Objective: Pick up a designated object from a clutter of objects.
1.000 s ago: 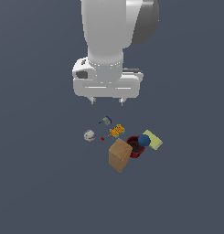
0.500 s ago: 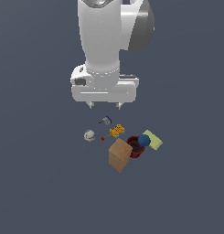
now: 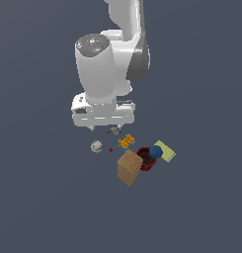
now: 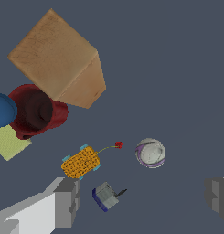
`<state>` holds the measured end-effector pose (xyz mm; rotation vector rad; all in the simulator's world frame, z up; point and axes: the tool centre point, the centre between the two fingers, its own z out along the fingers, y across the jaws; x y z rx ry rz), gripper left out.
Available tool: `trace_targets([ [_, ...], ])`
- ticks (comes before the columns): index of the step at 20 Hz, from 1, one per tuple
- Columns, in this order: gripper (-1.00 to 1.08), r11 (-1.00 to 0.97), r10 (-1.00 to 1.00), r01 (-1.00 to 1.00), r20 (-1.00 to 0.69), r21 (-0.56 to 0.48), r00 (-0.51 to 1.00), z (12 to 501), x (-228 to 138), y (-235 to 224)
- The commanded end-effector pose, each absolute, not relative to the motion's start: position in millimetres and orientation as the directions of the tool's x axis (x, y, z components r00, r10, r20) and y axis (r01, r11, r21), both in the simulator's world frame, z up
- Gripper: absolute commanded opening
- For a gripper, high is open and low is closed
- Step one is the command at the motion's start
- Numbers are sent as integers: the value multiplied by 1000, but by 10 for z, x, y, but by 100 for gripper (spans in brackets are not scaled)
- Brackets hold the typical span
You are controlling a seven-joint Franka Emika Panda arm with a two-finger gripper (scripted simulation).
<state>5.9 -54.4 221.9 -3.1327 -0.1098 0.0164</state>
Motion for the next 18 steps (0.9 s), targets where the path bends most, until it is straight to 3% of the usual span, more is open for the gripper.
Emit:
trace_targets([
  [1, 100, -995, 101, 101, -8, -8, 995, 1972, 42, -663],
  [9, 100, -982, 190, 190, -2, -6, 982, 1279, -93, -1001],
  [18, 100, -971, 240, 240, 0, -1, 971, 905, -226, -1185],
])
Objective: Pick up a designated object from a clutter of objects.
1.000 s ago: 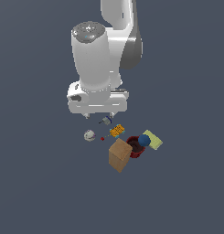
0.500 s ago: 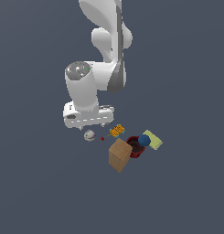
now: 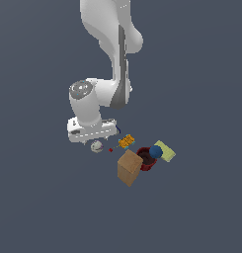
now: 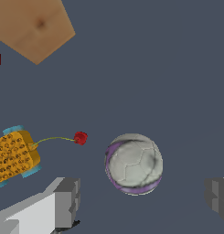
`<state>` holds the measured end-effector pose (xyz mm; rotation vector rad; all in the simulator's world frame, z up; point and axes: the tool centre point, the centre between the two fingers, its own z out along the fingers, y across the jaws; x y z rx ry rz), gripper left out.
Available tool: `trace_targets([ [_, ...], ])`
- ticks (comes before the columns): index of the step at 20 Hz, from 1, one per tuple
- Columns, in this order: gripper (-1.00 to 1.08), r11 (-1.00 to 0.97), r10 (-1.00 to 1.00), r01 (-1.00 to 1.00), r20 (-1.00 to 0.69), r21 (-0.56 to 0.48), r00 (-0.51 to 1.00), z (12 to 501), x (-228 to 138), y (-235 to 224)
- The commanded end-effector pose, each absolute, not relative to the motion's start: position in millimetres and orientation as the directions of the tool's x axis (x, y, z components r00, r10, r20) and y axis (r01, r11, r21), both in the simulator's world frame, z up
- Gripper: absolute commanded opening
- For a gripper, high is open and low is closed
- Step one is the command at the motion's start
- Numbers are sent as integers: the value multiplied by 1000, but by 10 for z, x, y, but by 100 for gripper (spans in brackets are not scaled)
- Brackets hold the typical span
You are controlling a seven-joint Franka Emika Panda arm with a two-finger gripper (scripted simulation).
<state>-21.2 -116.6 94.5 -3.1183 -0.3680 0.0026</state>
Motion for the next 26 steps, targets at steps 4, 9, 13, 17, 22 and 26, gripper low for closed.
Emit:
trace_targets([
  [4, 100, -970, 244, 244, 0, 0, 970, 867, -243, -1206],
  [9, 100, -970, 242, 242, -1, -1, 970, 828, -242, -1200],
  [13, 100, -970, 243, 243, -1, 0, 970, 685, -248, -1201],
  [17, 100, -970, 244, 244, 0, 0, 970, 495, -253, -1201],
  [22, 100, -970, 245, 245, 0, 0, 970, 375, -248, -1203],
  [26, -100, -970, 245, 245, 0, 0, 970, 365, -247, -1204],
])
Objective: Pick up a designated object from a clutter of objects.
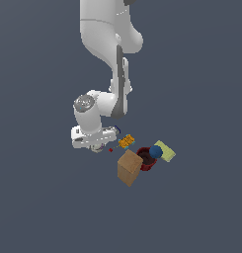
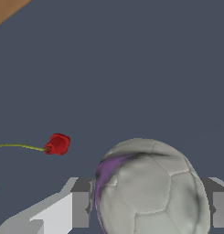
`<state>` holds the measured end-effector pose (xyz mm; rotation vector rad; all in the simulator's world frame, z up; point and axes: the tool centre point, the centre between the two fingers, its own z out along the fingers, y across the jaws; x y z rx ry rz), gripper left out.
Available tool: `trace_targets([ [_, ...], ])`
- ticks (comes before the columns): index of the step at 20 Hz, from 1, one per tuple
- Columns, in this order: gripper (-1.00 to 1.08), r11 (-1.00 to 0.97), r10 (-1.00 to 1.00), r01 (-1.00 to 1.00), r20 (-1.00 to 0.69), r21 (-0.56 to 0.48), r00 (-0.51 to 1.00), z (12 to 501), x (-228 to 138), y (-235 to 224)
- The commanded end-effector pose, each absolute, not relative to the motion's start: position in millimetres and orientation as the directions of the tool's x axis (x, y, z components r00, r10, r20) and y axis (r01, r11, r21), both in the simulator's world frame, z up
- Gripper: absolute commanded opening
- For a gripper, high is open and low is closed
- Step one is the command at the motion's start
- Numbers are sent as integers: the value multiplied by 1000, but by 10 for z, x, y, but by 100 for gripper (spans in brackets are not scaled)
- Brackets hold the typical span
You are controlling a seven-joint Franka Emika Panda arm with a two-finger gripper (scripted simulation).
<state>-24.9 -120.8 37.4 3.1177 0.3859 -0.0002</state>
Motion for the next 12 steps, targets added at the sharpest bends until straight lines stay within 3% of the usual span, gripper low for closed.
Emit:
trace_targets([
  [1, -100, -970, 245, 245, 0, 0, 970, 365, -247, -1204],
  [12, -100, -970, 244, 244, 1, 1, 970, 397, -241, -1215],
])
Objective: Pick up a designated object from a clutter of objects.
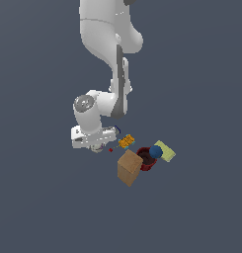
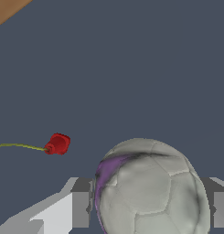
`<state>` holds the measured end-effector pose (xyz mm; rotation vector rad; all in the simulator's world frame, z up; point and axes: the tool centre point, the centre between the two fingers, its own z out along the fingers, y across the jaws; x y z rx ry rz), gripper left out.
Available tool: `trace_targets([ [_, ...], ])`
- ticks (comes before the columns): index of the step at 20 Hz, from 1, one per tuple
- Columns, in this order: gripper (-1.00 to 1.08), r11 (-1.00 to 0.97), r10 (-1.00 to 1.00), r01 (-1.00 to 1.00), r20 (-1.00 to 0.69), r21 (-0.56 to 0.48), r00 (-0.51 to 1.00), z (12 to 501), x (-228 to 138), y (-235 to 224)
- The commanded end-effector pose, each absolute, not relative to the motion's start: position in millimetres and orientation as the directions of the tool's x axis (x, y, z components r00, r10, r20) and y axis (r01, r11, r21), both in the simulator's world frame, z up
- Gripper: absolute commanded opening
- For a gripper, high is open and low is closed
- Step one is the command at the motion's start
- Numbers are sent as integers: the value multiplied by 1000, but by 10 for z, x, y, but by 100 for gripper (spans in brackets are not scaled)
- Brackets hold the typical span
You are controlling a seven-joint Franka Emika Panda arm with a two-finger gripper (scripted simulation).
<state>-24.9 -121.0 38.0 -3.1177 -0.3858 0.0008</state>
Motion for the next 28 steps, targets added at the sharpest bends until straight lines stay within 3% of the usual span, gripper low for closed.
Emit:
trace_targets([
  [1, -100, -970, 244, 244, 1, 1, 970, 416, -235, -1219],
  [12, -100, -970, 244, 244, 1, 1, 970, 955, -85, -1337],
  [28, -100, -970, 243, 243, 0, 1, 970, 2462, 355, -1673],
])
